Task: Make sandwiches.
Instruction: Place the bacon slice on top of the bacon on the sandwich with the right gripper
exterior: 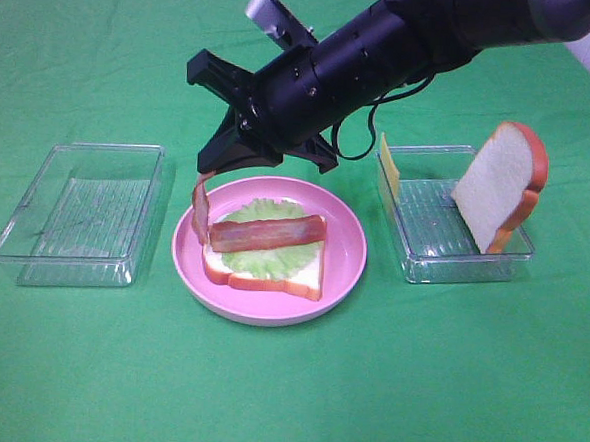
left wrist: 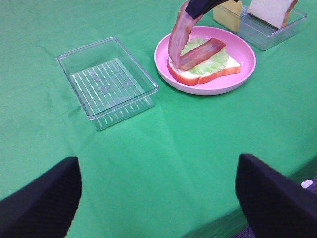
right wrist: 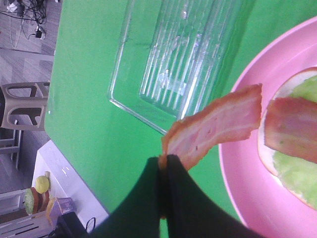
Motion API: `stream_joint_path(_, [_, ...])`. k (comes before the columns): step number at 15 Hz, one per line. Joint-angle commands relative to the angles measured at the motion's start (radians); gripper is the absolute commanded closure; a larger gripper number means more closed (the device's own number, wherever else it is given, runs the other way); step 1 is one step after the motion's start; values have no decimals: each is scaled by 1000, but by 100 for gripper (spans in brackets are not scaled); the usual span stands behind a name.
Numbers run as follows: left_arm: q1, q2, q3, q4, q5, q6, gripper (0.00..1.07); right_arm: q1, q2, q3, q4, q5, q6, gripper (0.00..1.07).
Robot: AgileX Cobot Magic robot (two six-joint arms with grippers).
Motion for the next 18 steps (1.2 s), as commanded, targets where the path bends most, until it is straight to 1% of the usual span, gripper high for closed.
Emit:
stream_joint_path(1, [1, -19, 3, 0, -11, 1, 26, -10, 7, -3, -3, -4, 16, 107])
stream_joint_path(3, [1, -19, 3, 0, -11, 1, 26, -10, -11, -4, -243, -9, 206, 107])
stream_joint_path(4, [1, -19, 3, 0, -11, 1, 26, -10, -17, -4, -412, 4, 351, 107])
stream_joint_path(6, [1, -19, 3, 0, -11, 1, 26, -9, -15, -4, -649, 56, 535, 107])
stream_joint_path(7, [1, -19, 3, 0, -11, 1, 26, -9, -15, -4, -649, 56, 535, 107])
stream_joint_path(8, [1, -19, 3, 0, -11, 1, 26, -9, -15, -4, -682, 67, 565, 107])
stream_joint_path(10, [1, -19, 3, 0, -11, 1, 26, -9, -15, -4, -689, 68, 569, 107])
stream_joint_path(11, [1, -19, 3, 0, -11, 1, 26, -9, -15, -4, -689, 68, 569, 90])
stream_joint_path(12, [1, -19, 3, 0, -11, 1, 26, -9, -15, -4, -689, 68, 569, 90])
stream_joint_path(13, [1, -19, 3, 0, -11, 1, 26, -9, -17, -4, -689, 69, 569, 63])
stream_joint_path(14, [1, -19, 3, 0, -11, 1, 26, -9, -23, -4, -690, 78, 568, 45])
stream_joint_path(15, [1, -19, 3, 0, -11, 1, 26, -9, -27, -6, -694, 102, 562, 38])
stream_joint_path(16, [1, -19, 3, 0, -11, 1, 26, -10, -27, -21, -712, 132, 557, 38])
stream_joint_path(18, [1, -19, 3, 0, -11, 1, 26, -10, -27, -129, -855, 284, 560, 38])
